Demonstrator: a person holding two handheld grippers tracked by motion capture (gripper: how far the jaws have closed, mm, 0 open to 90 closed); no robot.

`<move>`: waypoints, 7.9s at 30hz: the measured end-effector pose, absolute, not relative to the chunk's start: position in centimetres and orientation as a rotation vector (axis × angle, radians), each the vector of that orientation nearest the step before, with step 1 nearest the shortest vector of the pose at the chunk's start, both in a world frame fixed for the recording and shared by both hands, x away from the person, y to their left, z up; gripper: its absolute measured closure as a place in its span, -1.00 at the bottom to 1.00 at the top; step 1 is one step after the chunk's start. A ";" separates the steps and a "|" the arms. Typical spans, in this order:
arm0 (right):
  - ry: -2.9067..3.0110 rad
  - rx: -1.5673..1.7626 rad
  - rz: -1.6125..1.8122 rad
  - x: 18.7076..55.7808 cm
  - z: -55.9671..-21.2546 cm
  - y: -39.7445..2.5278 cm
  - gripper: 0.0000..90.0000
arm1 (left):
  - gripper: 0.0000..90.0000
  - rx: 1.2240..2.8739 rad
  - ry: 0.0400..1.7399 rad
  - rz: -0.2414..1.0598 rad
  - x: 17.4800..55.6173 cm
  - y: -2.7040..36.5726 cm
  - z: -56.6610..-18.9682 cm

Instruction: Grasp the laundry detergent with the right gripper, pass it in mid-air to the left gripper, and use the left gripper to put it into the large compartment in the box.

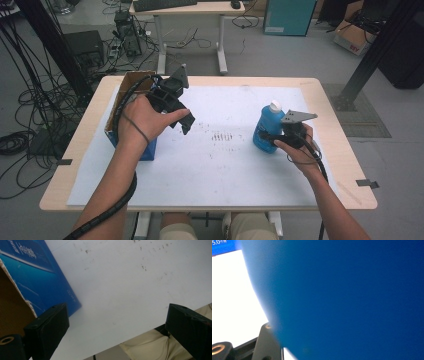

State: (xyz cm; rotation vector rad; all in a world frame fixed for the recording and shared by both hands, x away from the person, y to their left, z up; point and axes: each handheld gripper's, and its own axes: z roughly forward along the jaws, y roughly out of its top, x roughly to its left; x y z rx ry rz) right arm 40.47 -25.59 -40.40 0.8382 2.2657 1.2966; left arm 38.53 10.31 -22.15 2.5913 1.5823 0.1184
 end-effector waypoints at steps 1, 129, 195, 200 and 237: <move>2.266 0.838 1.297 40.5 -40.4 -25.6 -0.08 | -0.88 2.591 1.582 0.118 38.5 10.3 -22.2; 2.282 0.921 1.270 40.6 -39.8 -25.4 0.01 | -0.87 2.649 1.503 0.145 40.2 9.1 -20.8; 2.738 0.251 1.485 42.0 -30.6 -6.8 -0.01 | -0.88 2.968 0.440 0.092 41.0 9.3 -14.3; 2.747 0.180 1.490 41.5 -30.4 -5.4 -0.01 | -0.88 2.966 0.437 0.035 40.8 9.2 -14.8; 2.716 0.028 1.533 41.5 -28.5 -3.4 -0.02 | -0.89 2.989 0.406 -0.005 41.3 7.9 -15.9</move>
